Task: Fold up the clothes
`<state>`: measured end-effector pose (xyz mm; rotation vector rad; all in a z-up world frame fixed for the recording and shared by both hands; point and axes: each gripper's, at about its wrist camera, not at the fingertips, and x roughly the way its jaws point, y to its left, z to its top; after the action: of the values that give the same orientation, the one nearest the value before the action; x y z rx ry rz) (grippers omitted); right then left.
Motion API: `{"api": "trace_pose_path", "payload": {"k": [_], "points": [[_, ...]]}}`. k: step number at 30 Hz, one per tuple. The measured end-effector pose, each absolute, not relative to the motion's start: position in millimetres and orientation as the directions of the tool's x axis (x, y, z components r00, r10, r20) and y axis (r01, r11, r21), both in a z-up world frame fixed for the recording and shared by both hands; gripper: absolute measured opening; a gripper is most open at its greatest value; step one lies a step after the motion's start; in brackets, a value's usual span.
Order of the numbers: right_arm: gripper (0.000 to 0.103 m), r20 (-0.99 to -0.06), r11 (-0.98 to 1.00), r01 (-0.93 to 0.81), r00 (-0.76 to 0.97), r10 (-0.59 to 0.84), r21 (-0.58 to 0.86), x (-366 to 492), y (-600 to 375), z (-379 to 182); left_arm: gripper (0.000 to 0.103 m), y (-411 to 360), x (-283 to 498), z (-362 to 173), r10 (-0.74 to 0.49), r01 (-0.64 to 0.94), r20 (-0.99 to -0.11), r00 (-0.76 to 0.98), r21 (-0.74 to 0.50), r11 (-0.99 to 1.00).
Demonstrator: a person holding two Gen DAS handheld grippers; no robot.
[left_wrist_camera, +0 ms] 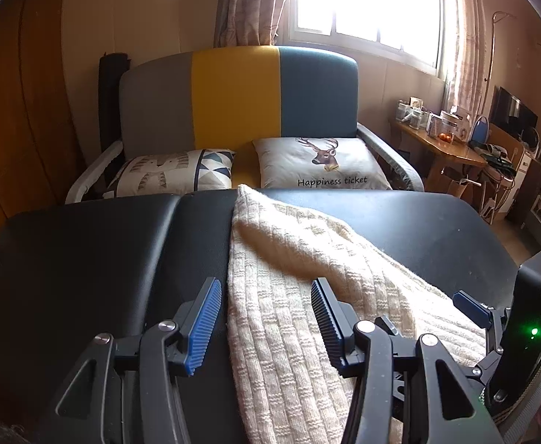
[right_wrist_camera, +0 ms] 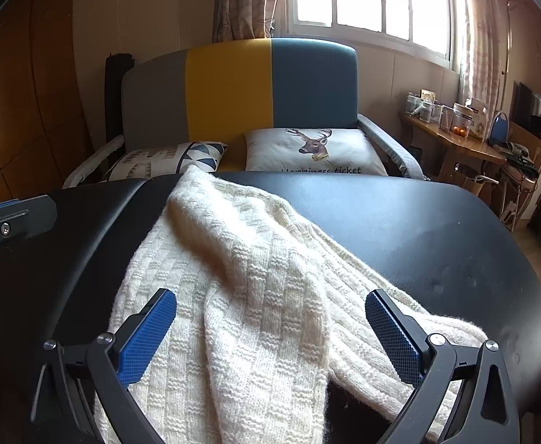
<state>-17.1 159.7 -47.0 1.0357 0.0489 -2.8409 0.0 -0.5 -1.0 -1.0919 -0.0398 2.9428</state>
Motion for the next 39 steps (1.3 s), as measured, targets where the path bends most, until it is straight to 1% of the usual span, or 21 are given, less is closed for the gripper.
{"api": "trace_pose_path", "payload": {"k": [14,16,17,18,20,21,22,26,29,31,33,37,39], "points": [[0.103,-0.670,-0.992,0.119,-0.734,-0.109,0.031,-14.1,167.2,-58.3,0.052,2.0,-6.1,-20.4,0.005,-0.006,-0.704,-0.711,-0.001,-1.000],[0.103,-0.675,-0.992,0.118,-0.730,-0.109,0.033,-13.6,169.2,-60.1,0.052,1.8,-7.3,-24.5,0.023,-0.019,-0.715,-0.699,-0.014,-1.000],[0.103,-0.679,-0.992,0.119,-0.726,-0.113,0.038,-13.4,171.2,-60.9,0.052,-0.1,-6.9,-27.9,0.055,-0.035,-0.720,-0.691,-0.042,-0.999],[0.103,-0.682,-0.992,0.120,-0.721,-0.120,0.048,-12.8,174.4,-61.6,0.055,-2.1,-6.3,-31.4,0.087,-0.051,-0.725,-0.683,-0.072,-0.996],[0.103,-0.685,-0.991,0.112,-0.716,-0.135,0.079,-11.3,184.7,-63.0,0.055,-9.0,-7.8,-43.6,0.208,-0.096,-0.736,-0.644,-0.191,-0.977],[0.103,-0.684,-0.990,0.103,-0.715,-0.142,0.097,-10.1,191.7,-63.3,0.055,-11.7,-8.5,-51.1,0.255,-0.106,-0.739,-0.623,-0.243,-0.964],[0.103,-0.683,-0.989,0.095,-0.715,-0.149,0.116,-8.9,198.7,-63.6,0.055,-12.6,-9.9,-58.1,0.277,-0.108,-0.749,-0.602,-0.267,-0.958],[0.103,-0.679,-0.975,0.038,-0.712,-0.179,0.217,-1.6,244.6,-66.7,0.055,-1.5,-9.6,-81.7,0.292,-0.153,-0.787,-0.543,-0.249,-0.956],[0.103,-0.661,-0.921,-0.007,-0.698,-0.276,0.391,4.1,290.6,-74.7,0.055,12.0,-8.8,-97.2,0.330,-0.206,-0.801,-0.499,-0.260,-0.943],[0.103,-0.626,-0.847,-0.043,-0.694,-0.356,0.530,9.3,321.8,-82.4,0.055,23.5,-7.5,-103.9,0.345,-0.236,-0.809,-0.476,-0.260,-0.936],[0.103,-0.595,-0.783,-0.074,-0.694,-0.405,0.618,15.0,344.9,-88.0,0.055,33.5,-10.1,-110.2,0.373,-0.267,-0.815,-0.443,-0.276,-0.923],[0.103,-0.532,-0.694,-0.060,-0.690,-0.491,0.718,23.0,367.2,-92.6,0.055,50.1,-11.1,-109.6,0.418,-0.305,-0.818,-0.394,-0.313,-0.899],[0.103,-0.556,-0.709,-0.073,-0.679,-0.480,0.702,21.3,366.9,-95.7,0.055,66.4,-17.7,-104.2,0.429,-0.333,-0.822,-0.374,-0.313,-0.889]]}}
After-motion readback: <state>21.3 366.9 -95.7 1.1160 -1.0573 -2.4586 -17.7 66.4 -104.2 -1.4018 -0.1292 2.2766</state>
